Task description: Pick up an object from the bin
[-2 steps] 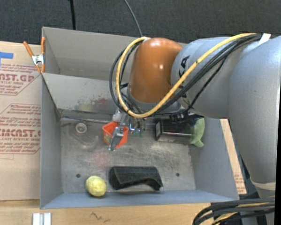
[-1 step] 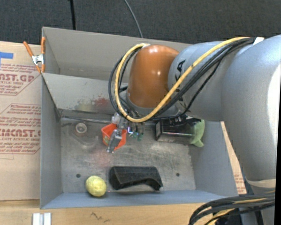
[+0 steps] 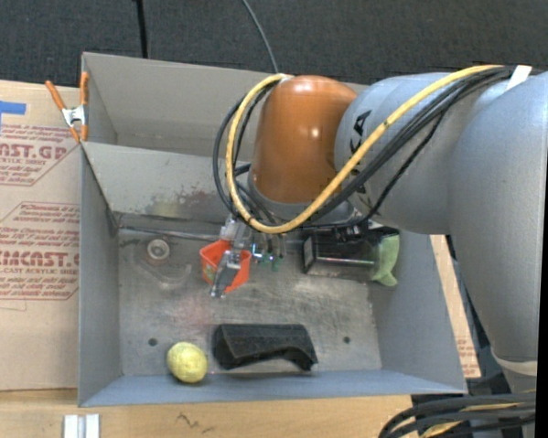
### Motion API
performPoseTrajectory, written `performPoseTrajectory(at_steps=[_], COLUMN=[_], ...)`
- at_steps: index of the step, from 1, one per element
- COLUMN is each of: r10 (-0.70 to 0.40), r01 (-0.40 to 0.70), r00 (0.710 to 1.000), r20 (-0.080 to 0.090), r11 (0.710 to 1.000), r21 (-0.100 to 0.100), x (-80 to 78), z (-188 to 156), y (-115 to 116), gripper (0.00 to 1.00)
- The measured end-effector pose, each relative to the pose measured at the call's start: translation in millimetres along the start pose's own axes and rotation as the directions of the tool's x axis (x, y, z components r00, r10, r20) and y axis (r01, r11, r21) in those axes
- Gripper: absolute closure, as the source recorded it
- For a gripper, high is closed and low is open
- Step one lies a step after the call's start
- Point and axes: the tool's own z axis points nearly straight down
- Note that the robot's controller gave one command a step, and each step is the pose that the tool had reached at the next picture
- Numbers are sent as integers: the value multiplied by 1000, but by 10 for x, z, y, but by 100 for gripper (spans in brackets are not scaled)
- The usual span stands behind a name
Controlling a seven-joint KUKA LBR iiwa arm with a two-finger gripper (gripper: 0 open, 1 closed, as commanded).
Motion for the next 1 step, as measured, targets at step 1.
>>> performPoseTrajectory(at_steps=[1], r10=[16], r01=[-16], r00=[1000], r20=[22], r11=[1000], r21=[-9], x=[16], z=[194], y=[-138], gripper=[100])
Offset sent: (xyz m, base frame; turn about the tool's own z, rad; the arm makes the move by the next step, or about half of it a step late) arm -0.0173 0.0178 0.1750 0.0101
